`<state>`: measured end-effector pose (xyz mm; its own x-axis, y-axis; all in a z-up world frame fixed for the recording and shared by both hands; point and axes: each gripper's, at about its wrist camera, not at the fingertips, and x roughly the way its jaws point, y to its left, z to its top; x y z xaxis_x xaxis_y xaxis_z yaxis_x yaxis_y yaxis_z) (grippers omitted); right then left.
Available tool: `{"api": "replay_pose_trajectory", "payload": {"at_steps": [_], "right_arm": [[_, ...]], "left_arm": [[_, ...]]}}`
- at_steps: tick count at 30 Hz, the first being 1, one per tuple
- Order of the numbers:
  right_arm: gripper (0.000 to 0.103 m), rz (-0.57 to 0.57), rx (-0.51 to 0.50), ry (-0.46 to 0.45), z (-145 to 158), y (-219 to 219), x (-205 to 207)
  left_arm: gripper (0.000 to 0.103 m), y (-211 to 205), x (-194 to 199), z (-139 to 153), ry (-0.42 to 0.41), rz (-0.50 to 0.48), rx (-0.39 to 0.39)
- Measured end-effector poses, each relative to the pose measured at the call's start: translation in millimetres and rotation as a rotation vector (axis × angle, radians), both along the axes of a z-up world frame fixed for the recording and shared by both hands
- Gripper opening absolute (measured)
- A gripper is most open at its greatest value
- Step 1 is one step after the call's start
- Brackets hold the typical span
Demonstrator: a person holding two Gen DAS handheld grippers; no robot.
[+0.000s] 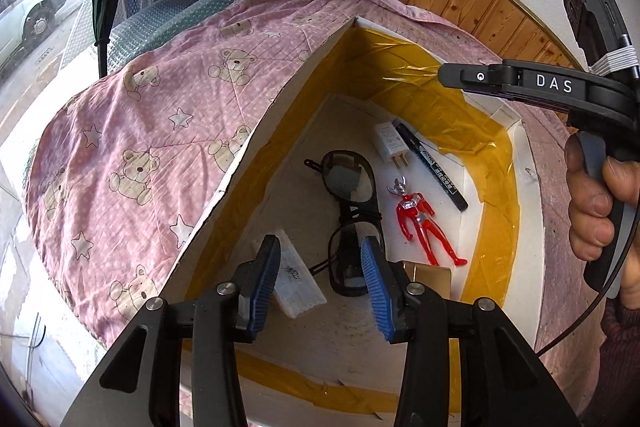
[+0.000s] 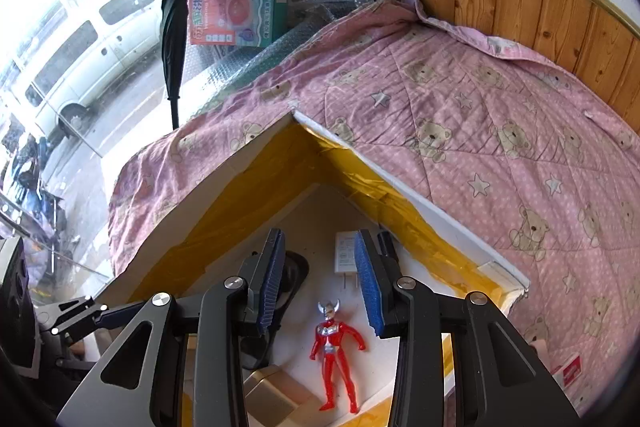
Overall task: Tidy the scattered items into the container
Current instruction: 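Lower and release the tissue pack and charger into the box with both tools, then withdraw both tools from the box toward the tape roll and stapler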
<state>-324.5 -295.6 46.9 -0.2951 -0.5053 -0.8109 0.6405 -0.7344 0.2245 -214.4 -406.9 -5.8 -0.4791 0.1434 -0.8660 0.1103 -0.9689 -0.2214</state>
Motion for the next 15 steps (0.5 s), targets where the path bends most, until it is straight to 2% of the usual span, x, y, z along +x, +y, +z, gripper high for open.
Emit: {"api": "replay_pose_trajectory", "payload": {"at_steps": [4,15], "right_arm": [[0.031,-0.009,-0.028,-0.017,-1.5,8.3,20.1],[0.031,-0.038,-0.096,-0.049,2.1,29.3,82.5]], "left_arm": [[0.044,4.0,5.9,5.5,0.01,-0.006,0.006],[0.044,21.9,31.0,35.4,0.062,-0.047,0.006]]}}
